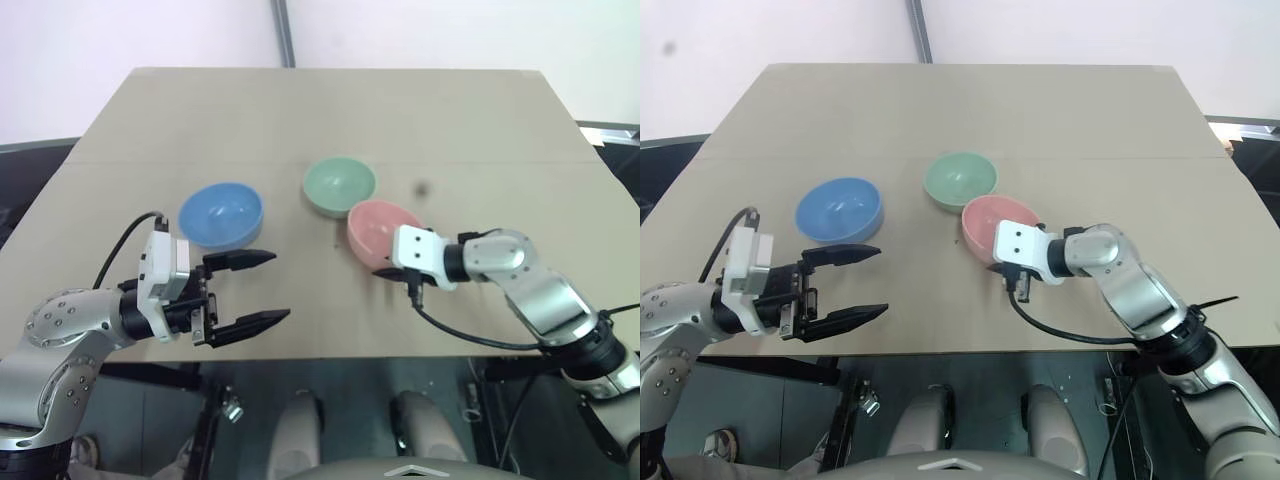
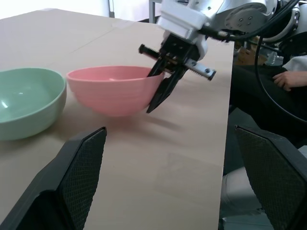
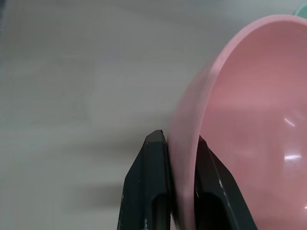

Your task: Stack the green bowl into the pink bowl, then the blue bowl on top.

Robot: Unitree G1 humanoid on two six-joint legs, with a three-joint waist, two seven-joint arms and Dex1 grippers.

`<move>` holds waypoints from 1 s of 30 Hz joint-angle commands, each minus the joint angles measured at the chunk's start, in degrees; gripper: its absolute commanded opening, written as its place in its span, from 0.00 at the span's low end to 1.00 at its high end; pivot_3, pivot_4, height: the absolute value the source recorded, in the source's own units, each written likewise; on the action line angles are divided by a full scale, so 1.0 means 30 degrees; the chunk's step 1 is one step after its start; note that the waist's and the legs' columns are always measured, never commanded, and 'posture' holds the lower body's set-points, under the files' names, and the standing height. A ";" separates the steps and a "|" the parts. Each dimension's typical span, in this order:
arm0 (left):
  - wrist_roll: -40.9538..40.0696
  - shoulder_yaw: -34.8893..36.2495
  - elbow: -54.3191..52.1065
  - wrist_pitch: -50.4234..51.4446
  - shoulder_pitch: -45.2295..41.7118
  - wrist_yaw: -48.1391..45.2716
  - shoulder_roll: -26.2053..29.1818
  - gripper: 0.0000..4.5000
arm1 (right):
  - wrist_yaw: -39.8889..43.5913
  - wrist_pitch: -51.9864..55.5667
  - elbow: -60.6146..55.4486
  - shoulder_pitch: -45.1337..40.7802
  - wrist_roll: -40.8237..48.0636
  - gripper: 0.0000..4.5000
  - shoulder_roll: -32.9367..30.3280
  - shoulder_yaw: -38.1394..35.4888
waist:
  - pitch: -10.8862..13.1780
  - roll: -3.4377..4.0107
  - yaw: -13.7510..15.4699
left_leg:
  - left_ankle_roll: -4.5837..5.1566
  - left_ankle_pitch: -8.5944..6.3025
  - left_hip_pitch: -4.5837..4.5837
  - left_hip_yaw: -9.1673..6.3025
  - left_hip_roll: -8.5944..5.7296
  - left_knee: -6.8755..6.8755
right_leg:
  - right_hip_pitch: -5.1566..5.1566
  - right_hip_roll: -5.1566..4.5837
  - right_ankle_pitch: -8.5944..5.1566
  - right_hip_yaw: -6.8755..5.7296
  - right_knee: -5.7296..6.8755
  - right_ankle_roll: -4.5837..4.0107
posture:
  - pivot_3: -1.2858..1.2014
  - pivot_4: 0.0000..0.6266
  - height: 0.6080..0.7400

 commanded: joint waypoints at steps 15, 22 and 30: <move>0.0123 0.0511 0.0051 -0.0160 0.0658 0.1234 -0.0488 1.00 | -0.1220 0.4609 -0.0869 -0.5085 0.2855 0.83 0.2796 -0.2474 | 0.0006 -0.0024 -0.0010 | 0.0002 -0.0003 -0.0015 -0.0009 0.0017 -0.0050 | -0.0071 0.0023 -0.0005 0.0001 0.0028 -0.0005 | 0.52 0.24 1.00; 0.0074 0.0924 -0.0179 -0.0017 0.1351 0.1304 -0.0412 1.00 | -0.3780 0.2512 0.7321 -0.8176 0.1047 0.83 0.6550 -0.1475 | 0.0015 -0.0025 0.0000 | 0.0001 -0.0003 -0.0054 0.0018 0.0007 -0.0068 | -0.0101 0.0005 0.0000 0.0012 0.0006 -0.0009 | 0.52 0.24 1.00; -0.0238 0.2239 -0.1036 0.0114 0.3047 0.1194 -0.0269 1.00 | -0.3906 0.0077 1.3909 -1.0133 -0.0455 0.83 0.8521 -0.0797 | 0.0019 -0.0028 -0.0044 | 0.0001 -0.0003 -0.0089 0.0025 0.0009 -0.0149 | -0.0162 0.0003 -0.0004 0.0010 -0.0010 -0.0021 | 0.52 0.24 1.00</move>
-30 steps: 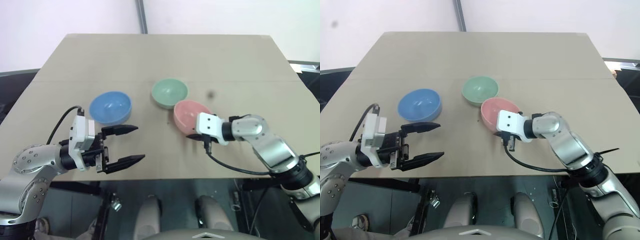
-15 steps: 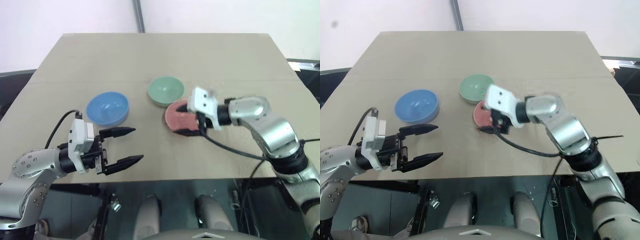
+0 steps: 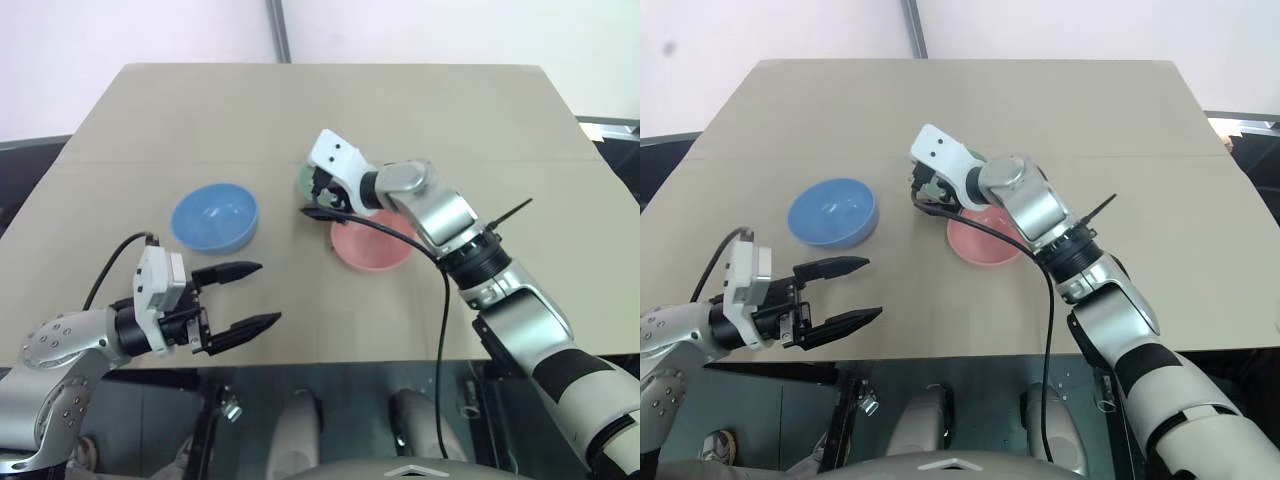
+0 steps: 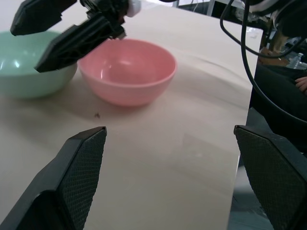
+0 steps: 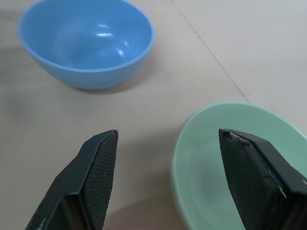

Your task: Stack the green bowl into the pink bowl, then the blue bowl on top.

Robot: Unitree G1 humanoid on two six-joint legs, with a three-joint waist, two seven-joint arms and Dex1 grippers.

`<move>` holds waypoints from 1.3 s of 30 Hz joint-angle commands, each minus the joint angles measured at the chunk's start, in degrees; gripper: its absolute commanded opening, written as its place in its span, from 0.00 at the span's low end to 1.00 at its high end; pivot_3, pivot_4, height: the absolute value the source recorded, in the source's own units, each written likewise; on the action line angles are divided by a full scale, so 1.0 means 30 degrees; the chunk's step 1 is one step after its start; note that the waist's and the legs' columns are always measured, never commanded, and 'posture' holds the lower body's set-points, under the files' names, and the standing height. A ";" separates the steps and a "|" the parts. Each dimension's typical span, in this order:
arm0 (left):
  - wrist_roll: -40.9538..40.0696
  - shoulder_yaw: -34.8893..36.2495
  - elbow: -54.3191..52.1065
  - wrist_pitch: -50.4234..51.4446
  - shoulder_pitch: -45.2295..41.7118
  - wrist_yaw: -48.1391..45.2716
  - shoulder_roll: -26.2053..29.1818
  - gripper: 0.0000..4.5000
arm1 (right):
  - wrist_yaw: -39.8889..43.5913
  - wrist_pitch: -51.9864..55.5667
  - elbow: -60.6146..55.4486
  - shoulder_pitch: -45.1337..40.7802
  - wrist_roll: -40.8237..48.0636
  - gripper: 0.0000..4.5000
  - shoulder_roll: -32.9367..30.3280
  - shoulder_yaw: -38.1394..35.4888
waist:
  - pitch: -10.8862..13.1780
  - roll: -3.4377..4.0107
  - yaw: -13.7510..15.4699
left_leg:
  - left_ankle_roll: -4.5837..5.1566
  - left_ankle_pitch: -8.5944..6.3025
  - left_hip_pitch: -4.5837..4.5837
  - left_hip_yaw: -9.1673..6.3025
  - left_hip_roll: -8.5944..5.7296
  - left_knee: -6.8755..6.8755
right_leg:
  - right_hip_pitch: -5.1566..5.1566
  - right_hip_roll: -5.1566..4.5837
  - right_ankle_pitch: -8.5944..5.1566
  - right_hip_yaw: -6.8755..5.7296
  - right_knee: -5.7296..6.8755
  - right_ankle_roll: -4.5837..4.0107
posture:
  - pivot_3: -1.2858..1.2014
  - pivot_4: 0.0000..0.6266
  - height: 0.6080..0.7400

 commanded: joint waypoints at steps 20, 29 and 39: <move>-0.0805 0.1046 -0.2391 0.0025 0.1191 0.1449 -0.0295 1.00 | 0.0408 -0.4929 0.2424 -0.2235 -0.1936 0.02 0.1247 -0.0982 | 0.0017 0.0001 -0.0373 | -0.0002 0.0001 -0.0085 -0.0007 0.0000 -0.0001 | -0.0077 0.0002 0.0001 -0.0001 0.0017 0.0002 | 0.52 0.24 1.00; -0.0720 0.0416 -0.1654 0.0090 0.0250 0.1423 -0.0224 1.00 | 0.5351 0.5375 -1.3843 0.2702 0.2632 0.02 -0.5850 -0.2419 | 0.0007 -0.0019 0.0317 | -0.0002 0.0001 -0.0221 -0.0054 -0.0007 0.0031 | -0.0132 -0.0022 0.0002 -0.0074 -0.0033 0.0000 | 0.52 0.24 1.00; -0.0667 -0.0253 -0.0380 0.0946 -0.2210 0.2880 -0.0402 1.00 | 0.2488 0.7823 -1.7611 0.7002 0.3596 0.38 -0.7505 -0.1202 | 0.0015 -0.0009 -0.0222 | 0.0000 0.0003 -0.0155 -0.0047 0.0003 0.0121 | -0.0127 0.0018 0.0001 -0.0018 0.0079 0.0006 | 0.52 0.24 1.00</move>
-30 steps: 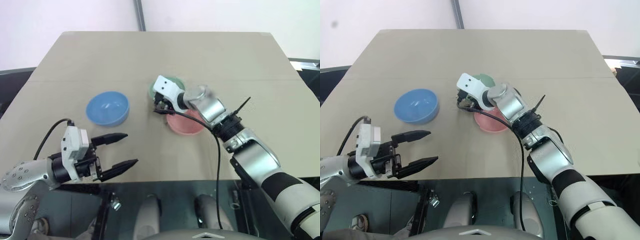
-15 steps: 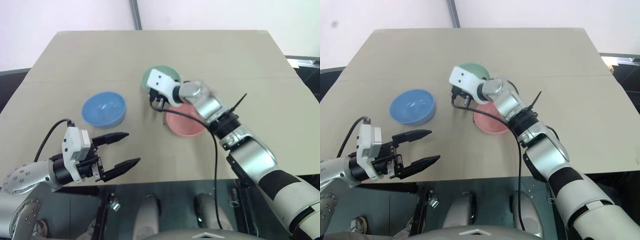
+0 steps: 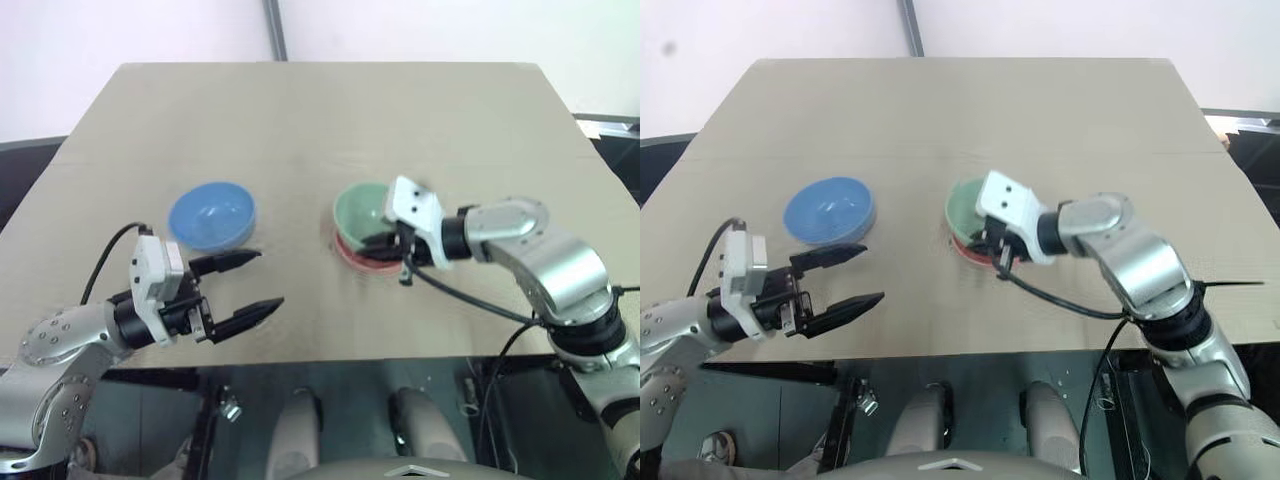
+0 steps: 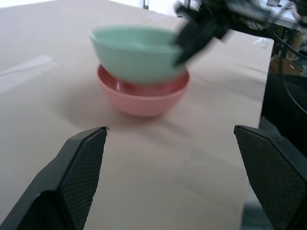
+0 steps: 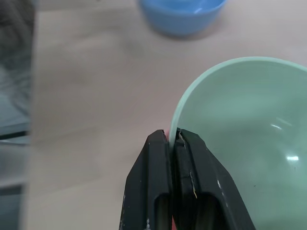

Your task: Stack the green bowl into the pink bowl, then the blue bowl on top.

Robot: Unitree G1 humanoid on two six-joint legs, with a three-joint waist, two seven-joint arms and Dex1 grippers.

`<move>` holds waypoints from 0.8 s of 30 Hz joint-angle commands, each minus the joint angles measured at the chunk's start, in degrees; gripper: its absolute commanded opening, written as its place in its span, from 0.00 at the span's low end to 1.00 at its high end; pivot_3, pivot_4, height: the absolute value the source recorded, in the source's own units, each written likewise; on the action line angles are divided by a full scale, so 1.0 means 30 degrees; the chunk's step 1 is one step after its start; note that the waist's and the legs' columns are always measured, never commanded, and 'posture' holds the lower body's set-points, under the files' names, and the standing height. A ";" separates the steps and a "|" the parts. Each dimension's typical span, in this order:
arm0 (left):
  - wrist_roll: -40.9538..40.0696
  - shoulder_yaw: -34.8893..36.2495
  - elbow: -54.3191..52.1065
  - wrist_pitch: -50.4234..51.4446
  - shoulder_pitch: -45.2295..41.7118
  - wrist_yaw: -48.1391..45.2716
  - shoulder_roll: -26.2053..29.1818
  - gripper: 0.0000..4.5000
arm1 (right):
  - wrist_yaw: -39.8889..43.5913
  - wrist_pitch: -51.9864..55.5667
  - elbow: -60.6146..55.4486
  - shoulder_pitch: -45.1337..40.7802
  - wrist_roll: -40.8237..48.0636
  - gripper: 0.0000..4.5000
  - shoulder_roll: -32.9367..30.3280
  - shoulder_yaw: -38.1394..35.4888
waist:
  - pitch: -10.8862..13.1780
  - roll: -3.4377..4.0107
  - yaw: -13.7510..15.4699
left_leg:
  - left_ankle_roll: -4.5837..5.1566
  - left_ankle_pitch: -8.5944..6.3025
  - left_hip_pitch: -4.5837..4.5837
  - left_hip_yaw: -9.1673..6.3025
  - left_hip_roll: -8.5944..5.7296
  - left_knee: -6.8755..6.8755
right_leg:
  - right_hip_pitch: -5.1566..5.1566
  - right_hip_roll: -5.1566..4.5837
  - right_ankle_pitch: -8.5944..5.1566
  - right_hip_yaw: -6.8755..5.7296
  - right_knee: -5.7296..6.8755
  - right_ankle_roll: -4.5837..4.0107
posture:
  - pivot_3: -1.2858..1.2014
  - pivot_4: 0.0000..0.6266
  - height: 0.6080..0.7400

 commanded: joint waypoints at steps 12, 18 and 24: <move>0.6706 0.0456 -0.1984 0.2820 0.0303 0.3845 0.5993 1.00 | -0.0282 -0.0058 -0.4363 0.1738 0.5811 0.90 -0.0804 -0.6403 | 0.0049 -0.0068 0.0432 | -0.0001 -0.0001 -0.0058 -0.0019 -0.0010 -0.0031 | -0.0001 -0.0029 0.0001 -0.0048 -0.0086 -0.0003 | 0.52 0.24 1.00; 0.7275 0.0162 -0.0609 0.4021 -0.0381 0.1306 0.9131 1.00 | -0.1437 -0.0530 -0.5255 0.3007 0.6766 0.90 -0.1804 -0.7218 | 0.0069 -0.0097 0.0332 | 0.0000 -0.0001 -0.0038 0.0003 -0.0011 -0.0026 | -0.0004 -0.0031 -0.0002 -0.0035 -0.0069 -0.0001 | 0.52 0.24 1.00; 0.9302 -0.2551 0.0839 0.2589 -0.2881 0.1464 0.9952 1.00 | -0.2356 -0.1452 -0.5209 0.3450 0.6711 0.90 -0.1973 -0.6437 | 0.0072 -0.0095 0.0340 | 0.0000 -0.0001 -0.0051 0.0003 -0.0013 -0.0024 | -0.0008 -0.0028 -0.0002 -0.0025 -0.0071 0.0000 | 0.52 0.24 1.00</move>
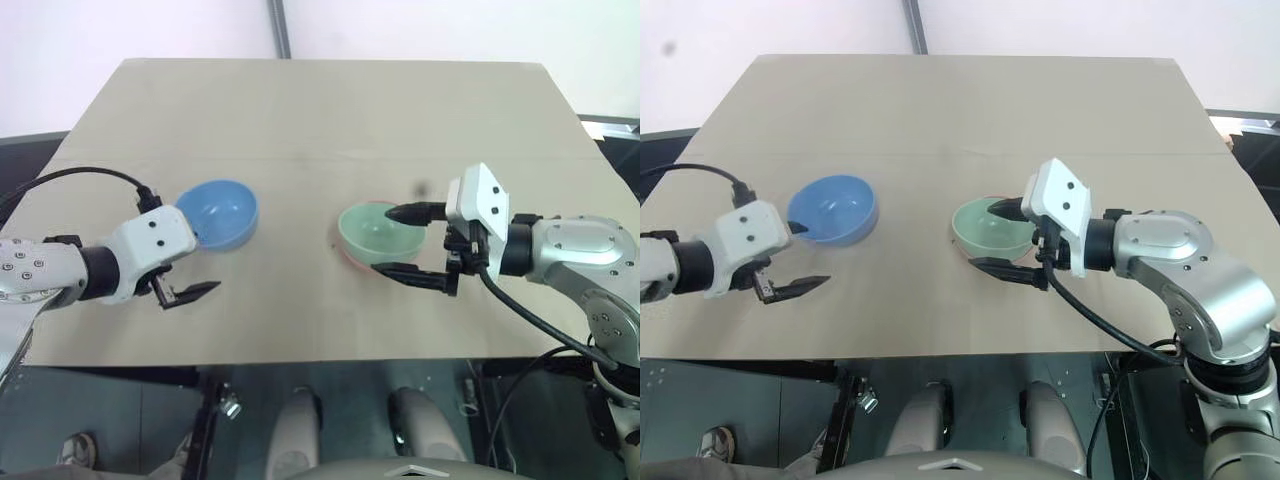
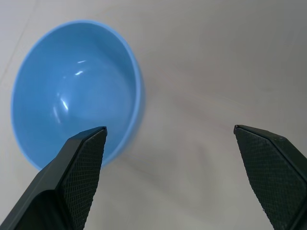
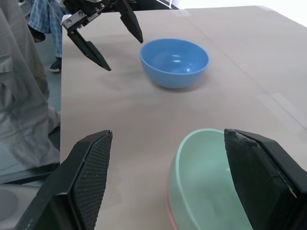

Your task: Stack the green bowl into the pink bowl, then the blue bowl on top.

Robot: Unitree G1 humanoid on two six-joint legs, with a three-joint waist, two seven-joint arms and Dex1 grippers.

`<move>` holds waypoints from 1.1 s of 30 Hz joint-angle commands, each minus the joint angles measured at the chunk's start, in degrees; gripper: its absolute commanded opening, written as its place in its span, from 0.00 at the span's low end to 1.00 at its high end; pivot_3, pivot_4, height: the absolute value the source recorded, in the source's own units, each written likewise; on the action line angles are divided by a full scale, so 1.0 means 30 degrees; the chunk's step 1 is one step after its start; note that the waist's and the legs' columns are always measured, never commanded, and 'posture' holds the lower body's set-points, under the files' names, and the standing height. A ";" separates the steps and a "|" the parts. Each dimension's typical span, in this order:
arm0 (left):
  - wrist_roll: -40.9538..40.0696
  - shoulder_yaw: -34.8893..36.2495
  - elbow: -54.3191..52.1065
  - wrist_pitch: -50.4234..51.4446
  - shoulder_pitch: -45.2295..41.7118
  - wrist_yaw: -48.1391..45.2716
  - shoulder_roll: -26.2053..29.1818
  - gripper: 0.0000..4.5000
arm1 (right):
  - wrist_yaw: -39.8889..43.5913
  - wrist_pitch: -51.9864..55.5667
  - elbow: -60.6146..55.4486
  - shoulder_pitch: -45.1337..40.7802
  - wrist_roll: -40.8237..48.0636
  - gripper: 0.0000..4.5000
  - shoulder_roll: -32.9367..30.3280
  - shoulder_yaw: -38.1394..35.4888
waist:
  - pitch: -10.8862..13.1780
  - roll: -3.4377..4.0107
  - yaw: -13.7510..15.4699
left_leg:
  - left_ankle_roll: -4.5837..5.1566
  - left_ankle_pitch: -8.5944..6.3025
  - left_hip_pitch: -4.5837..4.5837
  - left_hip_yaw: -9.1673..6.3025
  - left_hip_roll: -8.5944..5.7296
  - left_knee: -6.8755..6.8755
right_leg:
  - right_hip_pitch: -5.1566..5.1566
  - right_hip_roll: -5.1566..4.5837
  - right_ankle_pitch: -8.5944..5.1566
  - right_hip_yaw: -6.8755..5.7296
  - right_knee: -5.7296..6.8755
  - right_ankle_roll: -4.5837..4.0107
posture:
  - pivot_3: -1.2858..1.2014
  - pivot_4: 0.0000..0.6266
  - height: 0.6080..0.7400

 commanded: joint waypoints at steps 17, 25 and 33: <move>0.7855 -1.0091 0.5824 -0.2000 -0.9410 -0.0975 -0.2188 0.17 | -0.0877 -0.2584 -0.1437 0.1799 0.0822 0.91 -0.1818 -0.0018 | 0.0015 -0.0028 0.0062 | 0.0002 0.0001 -0.0019 -0.0011 -0.0002 0.0027 | 0.0006 0.0008 0.0004 -0.0004 0.0019 0.0003 | 0.52 0.24 1.00; 0.5074 -0.7593 0.4332 -0.5171 -0.9386 -0.3362 -0.2286 0.04 | -0.1426 -0.2897 -0.1294 0.2133 0.0868 0.91 -0.2274 -0.0266 | 0.0016 -0.0037 0.0135 | 0.0002 0.0001 -0.0026 -0.0017 -0.0001 0.0034 | 0.0008 0.0006 0.0004 -0.0010 0.0023 0.0003 | 0.52 0.24 1.00; 0.2872 -1.0003 0.5959 -0.5671 -1.6917 -0.7239 -0.6229 0.04 | -0.2543 -0.2192 -0.1929 0.2870 0.1797 0.91 -0.2605 -0.1916 | 0.0018 -0.0043 0.0606 | 0.0003 0.0001 -0.0016 -0.0030 -0.0008 0.0101 | 0.0052 0.0007 0.0005 -0.0022 0.0052 0.0007 | 0.52 0.24 1.00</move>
